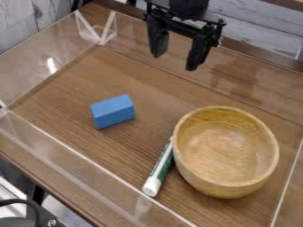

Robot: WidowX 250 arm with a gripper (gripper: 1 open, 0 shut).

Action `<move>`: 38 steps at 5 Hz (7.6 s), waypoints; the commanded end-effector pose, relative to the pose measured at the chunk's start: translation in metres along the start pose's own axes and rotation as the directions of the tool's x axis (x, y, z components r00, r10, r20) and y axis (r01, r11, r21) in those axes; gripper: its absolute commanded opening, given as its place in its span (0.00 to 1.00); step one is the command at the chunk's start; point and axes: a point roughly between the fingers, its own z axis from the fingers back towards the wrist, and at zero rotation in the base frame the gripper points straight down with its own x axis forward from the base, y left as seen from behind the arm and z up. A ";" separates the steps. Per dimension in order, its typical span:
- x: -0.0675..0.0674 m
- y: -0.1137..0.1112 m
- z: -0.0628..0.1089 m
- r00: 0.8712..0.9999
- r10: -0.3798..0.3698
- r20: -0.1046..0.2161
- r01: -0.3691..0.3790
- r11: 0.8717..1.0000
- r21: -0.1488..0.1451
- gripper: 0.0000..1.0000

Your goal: Put the blue block in the brown bowl

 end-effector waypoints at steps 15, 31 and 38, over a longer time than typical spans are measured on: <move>-0.041 0.078 -0.084 0.929 -0.328 0.173 0.325 0.945 0.042 1.00; -0.040 0.011 -0.025 0.950 -0.202 0.239 0.190 0.979 0.072 0.00; -0.062 -0.120 -0.035 0.931 -0.204 0.303 0.193 0.979 0.066 0.00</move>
